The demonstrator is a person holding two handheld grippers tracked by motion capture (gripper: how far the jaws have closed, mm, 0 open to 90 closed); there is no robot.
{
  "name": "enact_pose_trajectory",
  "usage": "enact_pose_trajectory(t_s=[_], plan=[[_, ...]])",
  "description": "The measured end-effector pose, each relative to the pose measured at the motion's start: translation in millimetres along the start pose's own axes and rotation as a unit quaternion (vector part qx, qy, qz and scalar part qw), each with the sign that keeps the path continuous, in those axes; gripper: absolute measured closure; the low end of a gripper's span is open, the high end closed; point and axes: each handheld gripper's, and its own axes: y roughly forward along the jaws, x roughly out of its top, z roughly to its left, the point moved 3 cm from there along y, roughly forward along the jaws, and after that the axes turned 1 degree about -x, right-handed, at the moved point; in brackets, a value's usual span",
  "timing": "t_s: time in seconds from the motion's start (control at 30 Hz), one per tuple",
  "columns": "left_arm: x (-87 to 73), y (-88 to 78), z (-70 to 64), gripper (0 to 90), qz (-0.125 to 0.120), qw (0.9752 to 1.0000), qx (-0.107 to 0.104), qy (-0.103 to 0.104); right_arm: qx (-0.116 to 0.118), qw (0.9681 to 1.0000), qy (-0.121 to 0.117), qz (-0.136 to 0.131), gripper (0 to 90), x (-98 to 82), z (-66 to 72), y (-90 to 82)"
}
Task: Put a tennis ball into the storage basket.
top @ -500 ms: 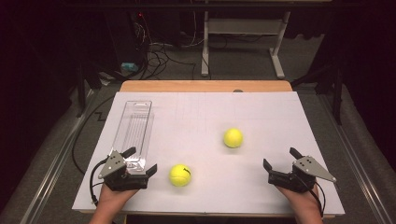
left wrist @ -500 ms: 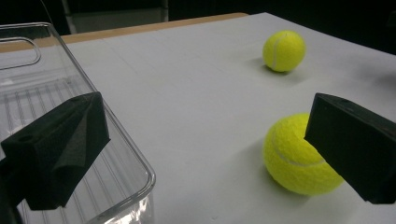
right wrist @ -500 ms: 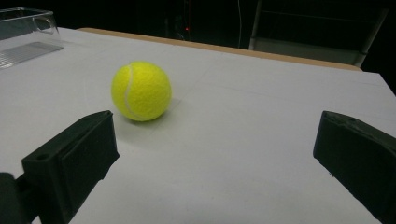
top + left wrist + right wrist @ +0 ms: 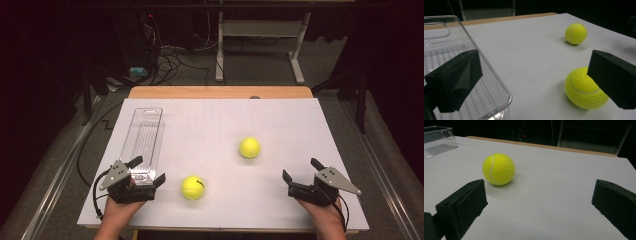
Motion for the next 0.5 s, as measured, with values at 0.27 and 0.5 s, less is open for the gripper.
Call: enact_pose_trajectory(t_s=[0.27,0.5], plan=[[5.0,-1.6,-3.5,0.5,0.014,0.9998,-0.008,0.007,-0.002,1.0000,-0.002,0.001,0.0,0.5,-0.3,-0.5],[7.8,2.3,-12.7,0.5,0.054,0.9981,-0.015,0.027,0.001,1.0000,-0.001,0.005,0.0,-0.8,-1.1,-0.4]])
